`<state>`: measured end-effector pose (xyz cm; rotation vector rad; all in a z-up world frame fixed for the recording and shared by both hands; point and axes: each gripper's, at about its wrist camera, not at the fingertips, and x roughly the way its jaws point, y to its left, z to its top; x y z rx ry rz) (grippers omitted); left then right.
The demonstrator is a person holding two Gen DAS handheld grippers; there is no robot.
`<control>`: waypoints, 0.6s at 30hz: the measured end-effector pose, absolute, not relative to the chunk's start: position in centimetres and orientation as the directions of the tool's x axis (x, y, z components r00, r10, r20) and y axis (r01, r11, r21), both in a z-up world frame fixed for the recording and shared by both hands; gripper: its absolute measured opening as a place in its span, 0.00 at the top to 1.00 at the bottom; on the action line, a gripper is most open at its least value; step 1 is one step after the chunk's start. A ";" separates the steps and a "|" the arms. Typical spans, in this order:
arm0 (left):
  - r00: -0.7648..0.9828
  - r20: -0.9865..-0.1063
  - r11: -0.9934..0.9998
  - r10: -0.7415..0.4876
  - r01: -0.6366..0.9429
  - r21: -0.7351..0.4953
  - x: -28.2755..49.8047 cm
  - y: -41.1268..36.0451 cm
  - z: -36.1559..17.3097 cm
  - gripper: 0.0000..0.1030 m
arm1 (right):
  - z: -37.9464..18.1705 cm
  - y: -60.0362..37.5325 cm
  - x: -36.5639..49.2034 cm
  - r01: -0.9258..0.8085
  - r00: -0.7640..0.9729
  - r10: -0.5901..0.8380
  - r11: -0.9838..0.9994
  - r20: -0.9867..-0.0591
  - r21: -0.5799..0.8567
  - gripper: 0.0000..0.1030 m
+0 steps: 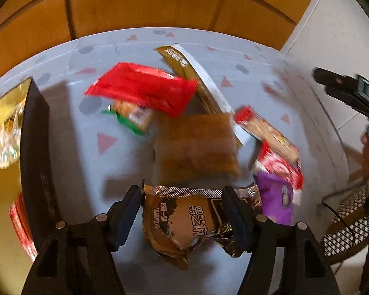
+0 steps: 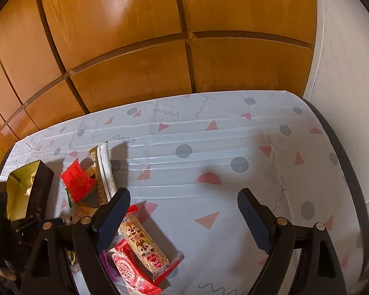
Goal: Organize snacks
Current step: 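Grasp the brown sesame-cake bag with the left gripper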
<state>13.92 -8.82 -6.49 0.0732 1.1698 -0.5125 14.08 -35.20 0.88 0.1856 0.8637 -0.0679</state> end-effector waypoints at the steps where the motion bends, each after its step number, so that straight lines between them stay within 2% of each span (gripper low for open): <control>1: 0.285 -0.892 0.882 -0.351 0.420 -0.213 13.3 -8.6 -6.4 0.33 | 0.8 -35.2 14.1 0.136 0.648 0.015 0.982 -0.762 0.134 0.13; 6: 0.271 -0.887 0.883 -0.375 0.397 -0.252 10.1 -7.2 -5.6 0.33 | 0.6 -35.3 14.1 0.146 0.638 0.005 0.981 -0.770 0.127 0.12; 11: 0.266 -0.884 0.858 -0.384 0.455 -0.236 7.2 -6.7 -4.4 0.33 | 0.6 -35.4 14.1 0.156 0.635 -0.005 0.980 -0.772 0.121 0.12; 18: 0.343 -0.878 0.718 -0.333 0.696 0.000 4.4 -7.9 -2.6 0.32 | 0.7 -35.4 13.8 0.163 0.640 -0.014 0.980 -0.768 0.118 0.12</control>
